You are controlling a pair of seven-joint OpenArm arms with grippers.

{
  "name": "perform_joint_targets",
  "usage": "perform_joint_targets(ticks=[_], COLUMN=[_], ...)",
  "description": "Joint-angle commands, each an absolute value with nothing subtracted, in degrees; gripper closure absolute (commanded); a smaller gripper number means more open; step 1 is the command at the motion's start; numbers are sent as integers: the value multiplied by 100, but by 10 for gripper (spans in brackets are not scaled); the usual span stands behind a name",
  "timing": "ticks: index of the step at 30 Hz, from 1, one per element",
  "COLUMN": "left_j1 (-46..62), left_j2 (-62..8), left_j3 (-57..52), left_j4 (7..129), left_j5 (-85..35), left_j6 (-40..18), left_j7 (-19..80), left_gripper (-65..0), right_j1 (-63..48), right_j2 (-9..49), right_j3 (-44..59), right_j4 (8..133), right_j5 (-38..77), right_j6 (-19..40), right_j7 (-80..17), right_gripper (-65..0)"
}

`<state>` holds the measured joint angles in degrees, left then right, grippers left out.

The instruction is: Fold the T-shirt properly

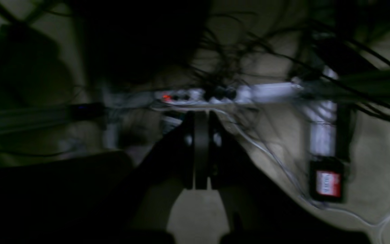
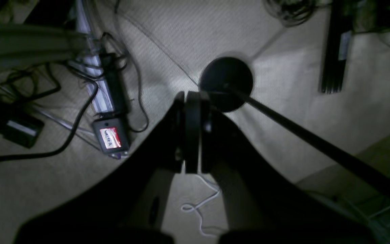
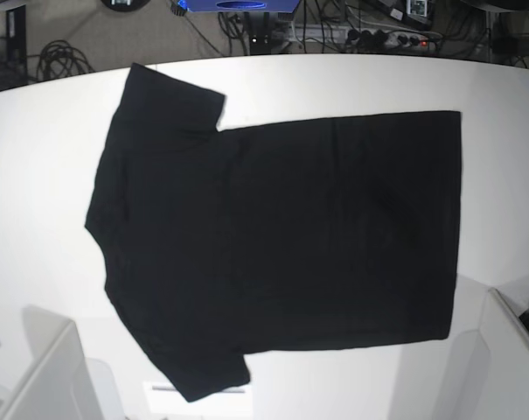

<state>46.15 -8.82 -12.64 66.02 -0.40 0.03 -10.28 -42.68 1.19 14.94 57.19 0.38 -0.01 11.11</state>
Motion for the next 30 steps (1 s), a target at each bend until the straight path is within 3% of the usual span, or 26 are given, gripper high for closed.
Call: perform_joint_targets(ticks=[1,8,12,20,24,27,30], left_j1=[4804,5473,5701,6088,6044,5938,5921], left_j2=[-884,-875,-910,-892,-892,-892,-901], left_j3=[-1341,-1719,-1903,-2396,-2519,-2580,-2730], left_j4=[6879,8409,9130,10501,10615,10571,10554], left_j5=[-40,-92,-945,-1886,-2193,-2510,-2633], left_j6=[31,31,22,-690,-690,-690,-708], left_j7=[-1147,-1147,-1138,-1095,-1095,-1095,-1095], left_gripper=[0,0,0,0,0,-21,-219], right_j1=[-4409,-4813,-4866,-4848,-4611,-4400,-4198], right_j2=[154,-207,-303,-268,-268,-286,-259], right_j3=[1578,2185,2422,2747,2677,2730,2747], right_j4=[6044,8048,9121,11187,11512,11486,11477], right_j5=[57,57,84,1666,2264,2712,3116], right_j6=[-13,4,4,4,66,699,1376], right_j7=[1121,171,-224,-1288,-1622,-1965,-2422], right_gripper=[0,0,0,-11,-279,-393,-396])
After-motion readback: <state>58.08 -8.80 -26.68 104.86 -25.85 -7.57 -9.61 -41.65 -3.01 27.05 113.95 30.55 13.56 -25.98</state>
